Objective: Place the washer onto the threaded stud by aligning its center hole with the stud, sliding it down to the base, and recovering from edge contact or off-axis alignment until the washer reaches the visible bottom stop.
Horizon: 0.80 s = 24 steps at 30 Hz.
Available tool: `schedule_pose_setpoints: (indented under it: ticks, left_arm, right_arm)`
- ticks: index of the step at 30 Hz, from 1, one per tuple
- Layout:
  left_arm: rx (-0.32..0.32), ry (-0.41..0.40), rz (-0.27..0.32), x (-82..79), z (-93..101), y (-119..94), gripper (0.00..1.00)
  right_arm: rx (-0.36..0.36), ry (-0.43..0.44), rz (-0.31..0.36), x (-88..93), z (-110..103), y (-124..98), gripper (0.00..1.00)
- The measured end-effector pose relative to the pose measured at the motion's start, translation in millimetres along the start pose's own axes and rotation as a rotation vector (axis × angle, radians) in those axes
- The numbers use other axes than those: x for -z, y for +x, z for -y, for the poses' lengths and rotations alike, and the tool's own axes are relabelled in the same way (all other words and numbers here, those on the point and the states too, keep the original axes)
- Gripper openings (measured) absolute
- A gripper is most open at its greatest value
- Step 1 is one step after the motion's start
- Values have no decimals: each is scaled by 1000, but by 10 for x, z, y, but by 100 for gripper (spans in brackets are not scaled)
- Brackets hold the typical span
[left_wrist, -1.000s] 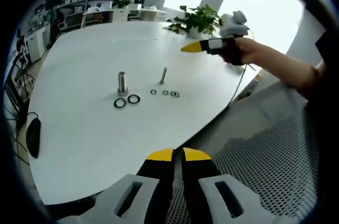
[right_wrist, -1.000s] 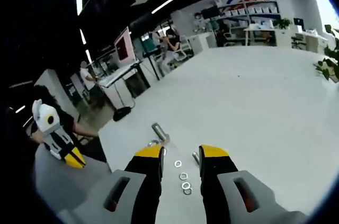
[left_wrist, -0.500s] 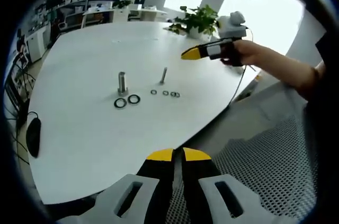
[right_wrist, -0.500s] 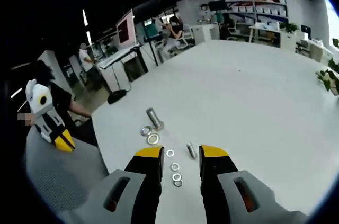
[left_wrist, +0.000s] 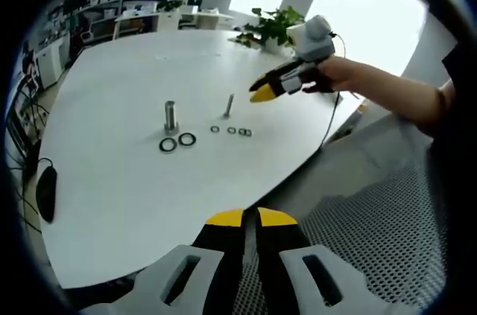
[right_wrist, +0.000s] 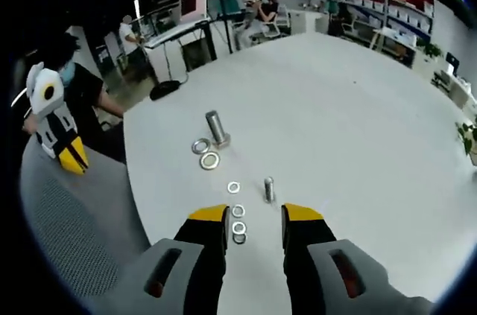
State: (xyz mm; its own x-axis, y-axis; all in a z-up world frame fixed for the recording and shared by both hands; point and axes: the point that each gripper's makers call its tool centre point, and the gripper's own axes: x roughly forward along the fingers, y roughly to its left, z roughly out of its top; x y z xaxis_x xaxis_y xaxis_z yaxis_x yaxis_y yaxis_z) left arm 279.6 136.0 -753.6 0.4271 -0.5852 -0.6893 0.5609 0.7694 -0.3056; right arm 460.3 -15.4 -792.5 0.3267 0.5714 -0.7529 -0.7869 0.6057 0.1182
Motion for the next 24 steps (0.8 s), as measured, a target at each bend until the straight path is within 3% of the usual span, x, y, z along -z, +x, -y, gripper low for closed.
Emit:
schedule_pose_setpoints:
  ticks: [2, 5, 9, 13, 24]
  left_arm:
    - [0, -1, -1, 1, 0, -1, 2]
    - [8, -2, 45, -75, 17, -19, 3]
    - [2, -3, 20, -34, 7, -9, 3]
    - [-2, -12, 25, -36, -2, -12, 3]
    - [-8, -19, 11, -11, -6, -7, 3]
  right_arm:
    - [-45, 29, 11, -29, -97, 9, 30]
    - [-42, 14, 10, -51, -114, 24, 30]
    - [-74, 67, 10, -79, -148, 61, 31]
    - [-74, 60, 4, -98, -152, 108, 31]
    - [-59, -25, -98, 152, -108, 216, 31]
